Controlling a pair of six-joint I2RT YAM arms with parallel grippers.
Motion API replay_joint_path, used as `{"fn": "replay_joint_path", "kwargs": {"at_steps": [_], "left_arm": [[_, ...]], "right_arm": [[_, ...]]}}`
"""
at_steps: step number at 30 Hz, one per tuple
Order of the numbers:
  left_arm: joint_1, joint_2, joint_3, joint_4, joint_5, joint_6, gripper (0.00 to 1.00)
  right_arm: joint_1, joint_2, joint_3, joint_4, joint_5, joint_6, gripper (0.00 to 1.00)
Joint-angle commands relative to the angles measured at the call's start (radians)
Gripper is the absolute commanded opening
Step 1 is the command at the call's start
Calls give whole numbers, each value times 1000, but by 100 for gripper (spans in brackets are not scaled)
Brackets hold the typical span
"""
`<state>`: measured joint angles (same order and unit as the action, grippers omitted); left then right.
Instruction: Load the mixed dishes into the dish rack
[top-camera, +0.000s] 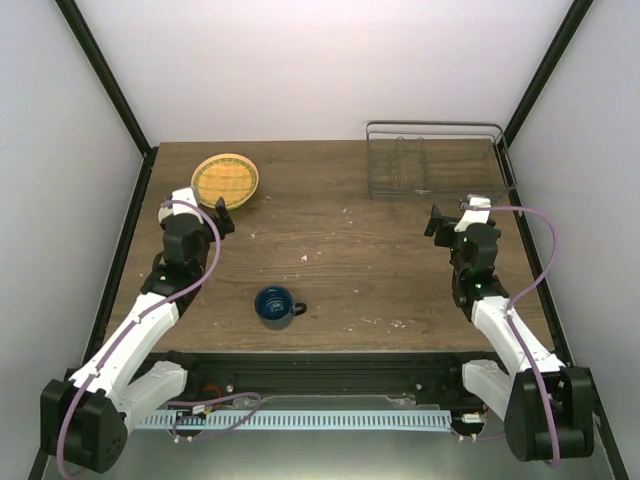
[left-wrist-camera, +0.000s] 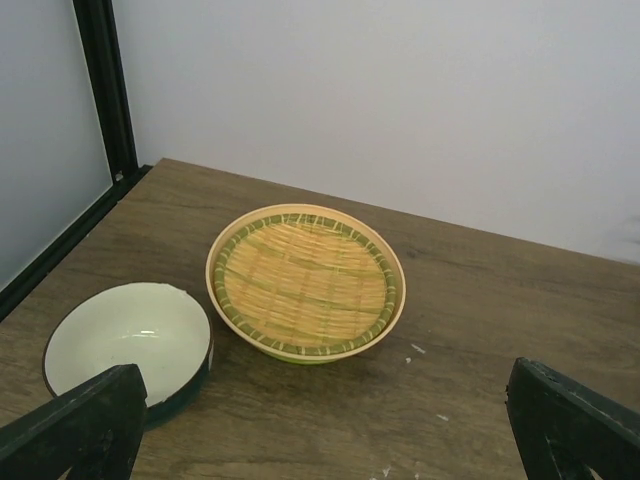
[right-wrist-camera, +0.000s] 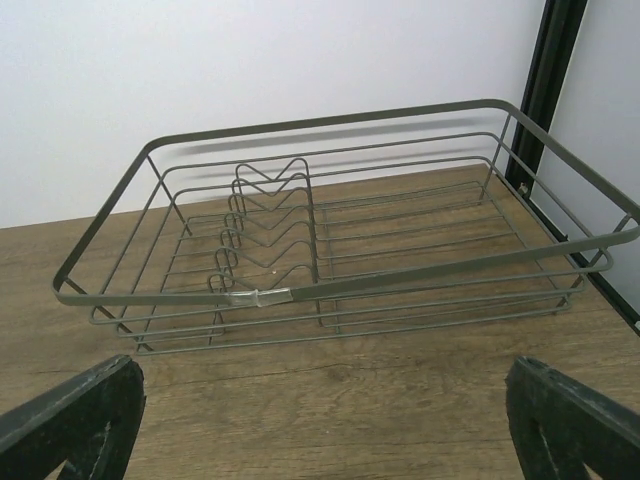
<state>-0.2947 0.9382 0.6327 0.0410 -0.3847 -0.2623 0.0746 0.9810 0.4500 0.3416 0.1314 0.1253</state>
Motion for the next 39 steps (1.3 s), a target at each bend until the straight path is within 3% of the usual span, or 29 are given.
{"fn": "replay_joint_path", "kwargs": {"at_steps": [1,9,15,21,25,31,39], "left_arm": [[-3,13,-5,-1,-7,-8,100],[-3,22,-11,11,-30,-29,100],[-3,79,36,-58,60,85,100],[-3,140,83,-120,85,86,100],[-3,128,63,-116,89,64,100],[-4,136,78,-166,89,56,100],[-3,130,65,-150,91,71,100]], "right_arm": [[9,6,29,-6,-2,13,100],[10,39,45,-8,-12,18,100],[36,110,164,-127,49,24,100],[102,214,430,-333,157,25,100],[111,314,588,-414,147,-46,100],[76,650,1065,-701,71,-54,100],[13,1026,1537,-946,-54,-28,100]]}}
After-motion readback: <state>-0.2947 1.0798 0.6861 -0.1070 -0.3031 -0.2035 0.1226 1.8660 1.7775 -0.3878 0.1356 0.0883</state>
